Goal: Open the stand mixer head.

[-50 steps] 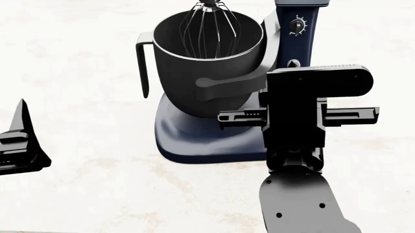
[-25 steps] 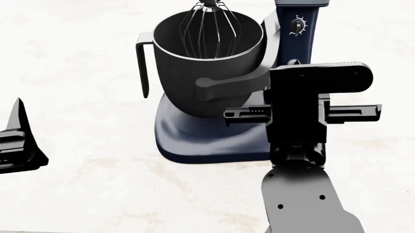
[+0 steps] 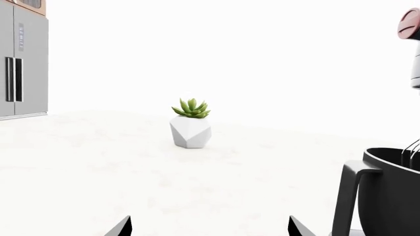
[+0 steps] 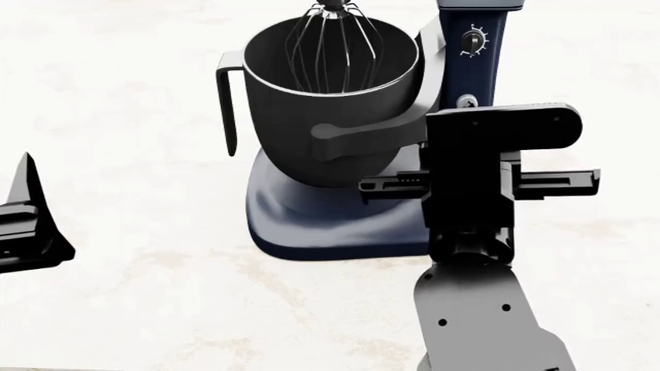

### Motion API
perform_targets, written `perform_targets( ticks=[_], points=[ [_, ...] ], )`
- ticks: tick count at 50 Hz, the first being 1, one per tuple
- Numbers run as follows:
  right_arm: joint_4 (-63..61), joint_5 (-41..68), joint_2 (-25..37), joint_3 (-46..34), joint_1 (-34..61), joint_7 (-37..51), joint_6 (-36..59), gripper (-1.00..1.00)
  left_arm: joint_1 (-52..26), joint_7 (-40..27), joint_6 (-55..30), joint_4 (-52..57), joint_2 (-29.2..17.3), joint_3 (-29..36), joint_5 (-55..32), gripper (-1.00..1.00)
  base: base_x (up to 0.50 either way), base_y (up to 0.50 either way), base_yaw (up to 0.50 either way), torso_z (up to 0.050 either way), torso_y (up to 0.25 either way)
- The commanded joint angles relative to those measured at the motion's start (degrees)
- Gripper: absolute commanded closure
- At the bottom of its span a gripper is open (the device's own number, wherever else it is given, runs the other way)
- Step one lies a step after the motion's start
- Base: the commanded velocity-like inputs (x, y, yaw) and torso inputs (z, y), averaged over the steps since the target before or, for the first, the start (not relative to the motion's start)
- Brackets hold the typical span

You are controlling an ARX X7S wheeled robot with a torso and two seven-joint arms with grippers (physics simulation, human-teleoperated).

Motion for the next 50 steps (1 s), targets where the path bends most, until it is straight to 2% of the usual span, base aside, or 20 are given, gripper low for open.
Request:
perform_targets(
  ticks=[1,50],
  points=[
    [4.5,-0.1,-0.7,0.6,1.0,-1.0,-2.2,1.0,0.0,1.7,2.4,-0.5,0.5,0.2,-0.5,-1.0,0.0,0.0,0.0,0.0,0.0],
    [9.9,0.2,-0.2,-1.0,3.3,-0.1,-4.9,1.0,0.4,0.5,2.7,0.1,-1.0,-0.5,-2.9,-1.0,0.0,0.0,0.0,0.0,0.0]
  ],
)
